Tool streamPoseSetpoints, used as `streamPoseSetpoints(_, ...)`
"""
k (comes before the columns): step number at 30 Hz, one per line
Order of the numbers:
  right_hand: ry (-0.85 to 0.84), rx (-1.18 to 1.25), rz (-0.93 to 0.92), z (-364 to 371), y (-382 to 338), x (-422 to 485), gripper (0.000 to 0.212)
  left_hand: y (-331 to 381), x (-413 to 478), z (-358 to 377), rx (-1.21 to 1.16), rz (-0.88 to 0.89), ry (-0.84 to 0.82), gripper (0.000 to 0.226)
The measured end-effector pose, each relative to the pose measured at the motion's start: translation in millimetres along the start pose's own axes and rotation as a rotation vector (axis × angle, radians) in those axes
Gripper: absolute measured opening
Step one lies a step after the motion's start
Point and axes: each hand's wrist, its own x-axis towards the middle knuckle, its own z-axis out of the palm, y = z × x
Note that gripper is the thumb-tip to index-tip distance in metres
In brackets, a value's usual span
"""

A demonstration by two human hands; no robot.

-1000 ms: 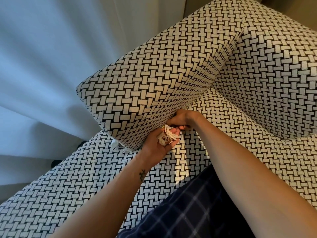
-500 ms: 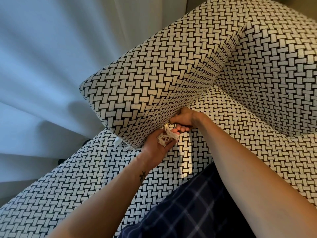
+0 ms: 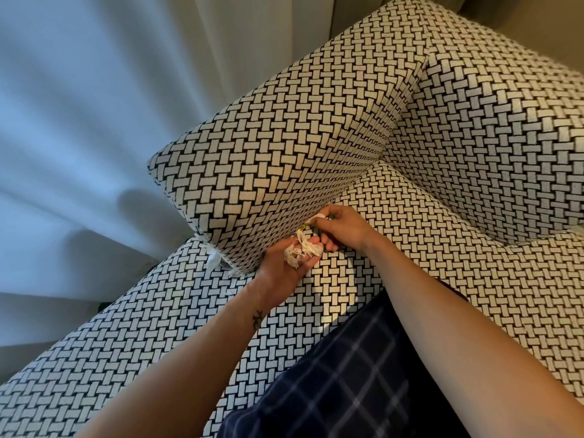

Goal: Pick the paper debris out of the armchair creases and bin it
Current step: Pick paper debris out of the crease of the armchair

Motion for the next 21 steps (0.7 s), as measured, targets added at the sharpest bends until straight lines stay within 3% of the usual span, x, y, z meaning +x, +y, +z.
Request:
streamPoseSetpoints(8,0.125,-0.138,-0.291,3,5,-37,0.013,-5,-7,-6,0.017,0.022,0.009,0.037)
streamPoseSetpoints(16,0.09,-0.721,-0.455,19,13,-53,0.028,-2,-17,-15,-0.025,-0.054,-0.04,0.038)
streamPoseSetpoints(21,0.09,-0.682,-0.49,30,12,-58,0.017,-5,-23,-21,-0.111,-0.075,-0.096,0.04)
